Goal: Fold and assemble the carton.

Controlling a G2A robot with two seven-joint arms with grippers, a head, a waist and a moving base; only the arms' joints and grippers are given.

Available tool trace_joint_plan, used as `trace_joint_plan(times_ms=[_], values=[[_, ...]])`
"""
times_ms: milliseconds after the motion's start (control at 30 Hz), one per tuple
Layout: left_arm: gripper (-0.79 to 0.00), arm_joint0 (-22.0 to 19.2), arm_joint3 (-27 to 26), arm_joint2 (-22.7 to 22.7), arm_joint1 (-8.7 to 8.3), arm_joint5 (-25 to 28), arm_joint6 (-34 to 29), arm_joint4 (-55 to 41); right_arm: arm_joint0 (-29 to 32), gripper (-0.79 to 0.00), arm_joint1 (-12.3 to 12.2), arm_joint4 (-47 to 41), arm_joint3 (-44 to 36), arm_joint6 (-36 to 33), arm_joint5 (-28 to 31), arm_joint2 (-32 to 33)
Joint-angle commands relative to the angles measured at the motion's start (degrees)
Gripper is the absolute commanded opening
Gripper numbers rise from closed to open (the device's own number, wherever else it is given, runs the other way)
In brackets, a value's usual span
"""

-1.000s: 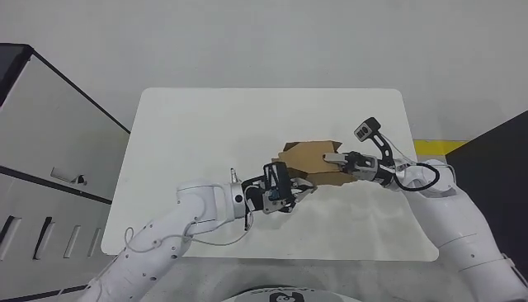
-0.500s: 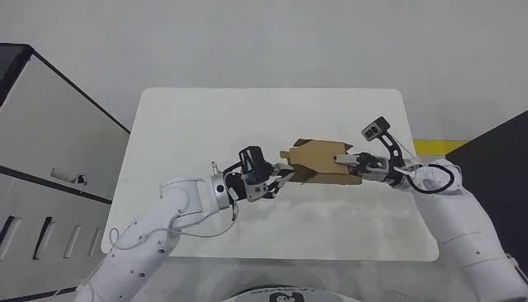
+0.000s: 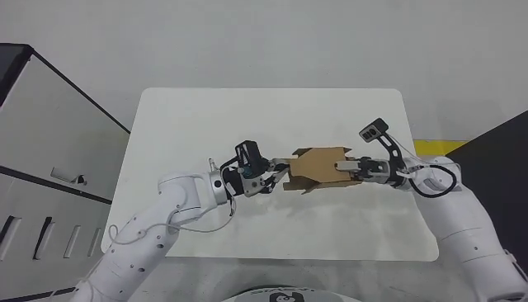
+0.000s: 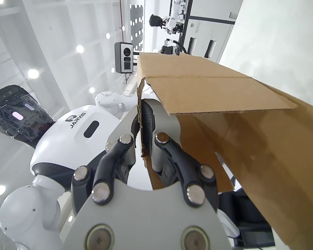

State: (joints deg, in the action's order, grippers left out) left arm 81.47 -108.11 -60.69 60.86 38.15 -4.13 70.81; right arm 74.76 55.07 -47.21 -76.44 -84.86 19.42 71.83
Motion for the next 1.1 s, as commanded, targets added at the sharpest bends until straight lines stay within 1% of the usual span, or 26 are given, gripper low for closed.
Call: trace_joint_plan(times_ms=[0, 233, 700, 1067], values=[[-0.785, -0.1, -0.1, 0.1, 0.01, 0.3, -0.1, 0.0, -0.1, -0.785, 0.0, 1.3, -0.2, 0.0, 0.0, -0.2], [-0.785, -0.5, 0.4, 0.0, 0.03, 0.4, -0.1, -0.3, -0.2, -0.785, -0.1, 4.8, -1.9, -0.1, -0.1, -0.7], [-0.785, 0.0, 0.7, -1.6, -0.21, -0.1, 0.4, -0.1, 0.5, -0.785, -0.6, 5.6, -4.4, -0.8, -0.8, -0.2], [-0.785, 0.7, -1.0, -1.6, -0.37, -0.2, -1.7, 1.1, 0.8, -0.785, -1.0, 9.2, -4.5, 0.8, 0.8, -0.2]])
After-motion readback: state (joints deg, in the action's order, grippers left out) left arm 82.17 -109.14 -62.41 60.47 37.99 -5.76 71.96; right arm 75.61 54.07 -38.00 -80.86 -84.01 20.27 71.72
